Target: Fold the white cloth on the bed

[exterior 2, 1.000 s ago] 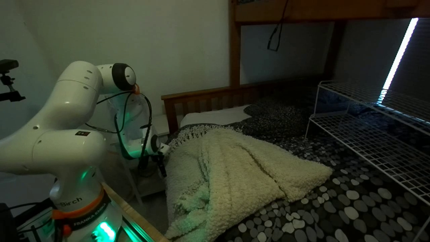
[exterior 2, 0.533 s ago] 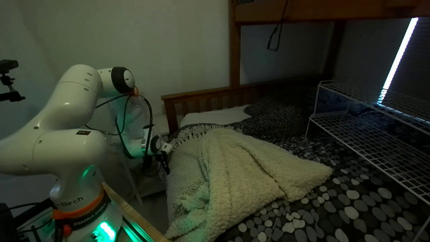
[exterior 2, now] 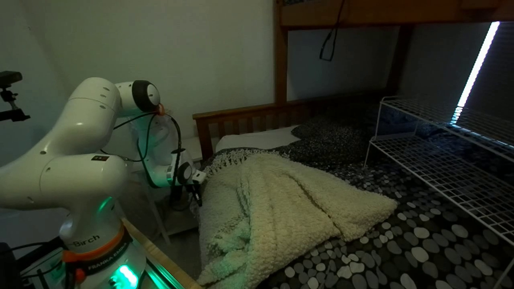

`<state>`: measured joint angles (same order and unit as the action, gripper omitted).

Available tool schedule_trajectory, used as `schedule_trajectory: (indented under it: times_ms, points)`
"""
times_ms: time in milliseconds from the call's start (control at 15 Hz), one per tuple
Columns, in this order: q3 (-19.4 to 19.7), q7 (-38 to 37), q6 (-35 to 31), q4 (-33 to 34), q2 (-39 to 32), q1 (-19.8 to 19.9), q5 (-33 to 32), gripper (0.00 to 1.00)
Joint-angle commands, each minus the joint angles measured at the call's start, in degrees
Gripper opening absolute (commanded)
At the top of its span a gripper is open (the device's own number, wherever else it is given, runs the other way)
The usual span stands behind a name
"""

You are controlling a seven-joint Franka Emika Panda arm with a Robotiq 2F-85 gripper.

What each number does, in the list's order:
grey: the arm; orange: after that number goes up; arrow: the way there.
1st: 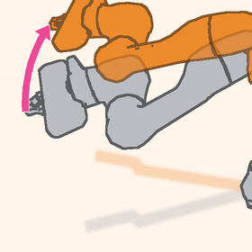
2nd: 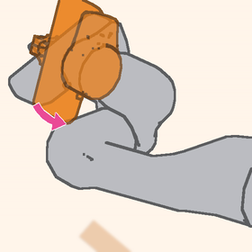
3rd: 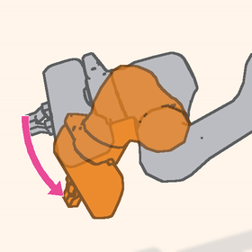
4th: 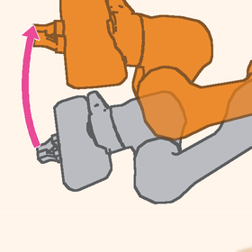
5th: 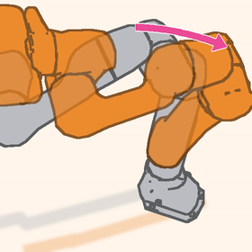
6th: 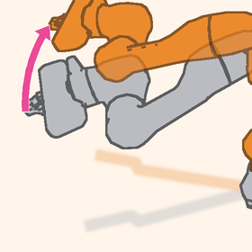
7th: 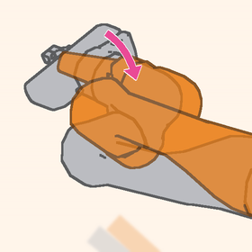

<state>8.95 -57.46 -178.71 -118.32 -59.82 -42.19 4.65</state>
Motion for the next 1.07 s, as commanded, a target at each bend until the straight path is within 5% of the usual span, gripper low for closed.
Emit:
schedule_trajectory:
  times_ms: [0,467,800,1000]
  points:
    - [-0.9,2.2,0.8,-0.7,0.6,-0.2,4.1,0.01]
    - [-9.5,3.3,9.2,-4.0,6.2,5.3,5.8,0.01]
    - [-8.6,1.4,7.8,-8.1,10.6,3.8,6.0,0.01]
    - [-1.8,-2.3,1.7,-18.2,20.2,-4.1,5.6,0.01]
